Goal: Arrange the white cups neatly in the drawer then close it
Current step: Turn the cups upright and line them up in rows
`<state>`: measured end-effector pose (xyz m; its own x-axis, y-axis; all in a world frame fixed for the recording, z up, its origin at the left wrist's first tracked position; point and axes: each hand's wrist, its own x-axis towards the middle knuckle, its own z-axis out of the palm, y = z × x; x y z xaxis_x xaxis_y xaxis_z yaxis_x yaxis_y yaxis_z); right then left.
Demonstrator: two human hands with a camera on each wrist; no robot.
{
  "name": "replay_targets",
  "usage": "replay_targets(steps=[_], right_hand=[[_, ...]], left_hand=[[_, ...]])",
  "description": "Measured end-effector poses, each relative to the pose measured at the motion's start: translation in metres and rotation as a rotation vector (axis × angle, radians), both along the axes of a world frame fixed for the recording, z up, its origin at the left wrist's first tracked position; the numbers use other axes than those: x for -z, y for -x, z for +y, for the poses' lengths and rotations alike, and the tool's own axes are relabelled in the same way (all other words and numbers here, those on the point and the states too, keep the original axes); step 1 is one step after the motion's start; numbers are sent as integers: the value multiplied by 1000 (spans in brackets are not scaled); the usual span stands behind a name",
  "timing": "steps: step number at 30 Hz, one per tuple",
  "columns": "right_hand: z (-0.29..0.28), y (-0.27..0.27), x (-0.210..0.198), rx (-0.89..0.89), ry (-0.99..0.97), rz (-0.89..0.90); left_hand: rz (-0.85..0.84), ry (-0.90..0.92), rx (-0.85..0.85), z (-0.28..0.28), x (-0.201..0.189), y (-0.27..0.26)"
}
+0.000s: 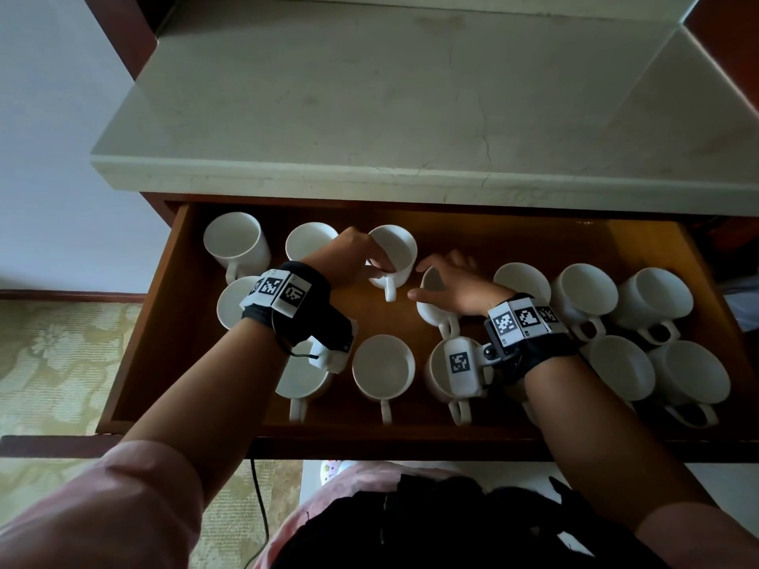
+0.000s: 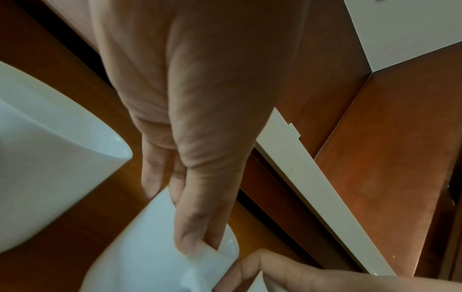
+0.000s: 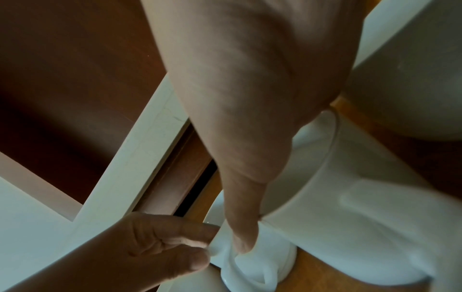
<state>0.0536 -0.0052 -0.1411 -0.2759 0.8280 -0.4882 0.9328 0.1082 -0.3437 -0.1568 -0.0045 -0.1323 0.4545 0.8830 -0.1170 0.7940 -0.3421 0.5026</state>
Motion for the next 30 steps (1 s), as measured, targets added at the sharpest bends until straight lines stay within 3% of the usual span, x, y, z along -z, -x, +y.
replay_targets(steps=[15,30], right_hand=[[0,2,0,4,-17,-20],[0,1,-1,12,-10,6]], left_hand=[[147,103,115,-12,-17,3],[186,218,164,-13,-17,9]])
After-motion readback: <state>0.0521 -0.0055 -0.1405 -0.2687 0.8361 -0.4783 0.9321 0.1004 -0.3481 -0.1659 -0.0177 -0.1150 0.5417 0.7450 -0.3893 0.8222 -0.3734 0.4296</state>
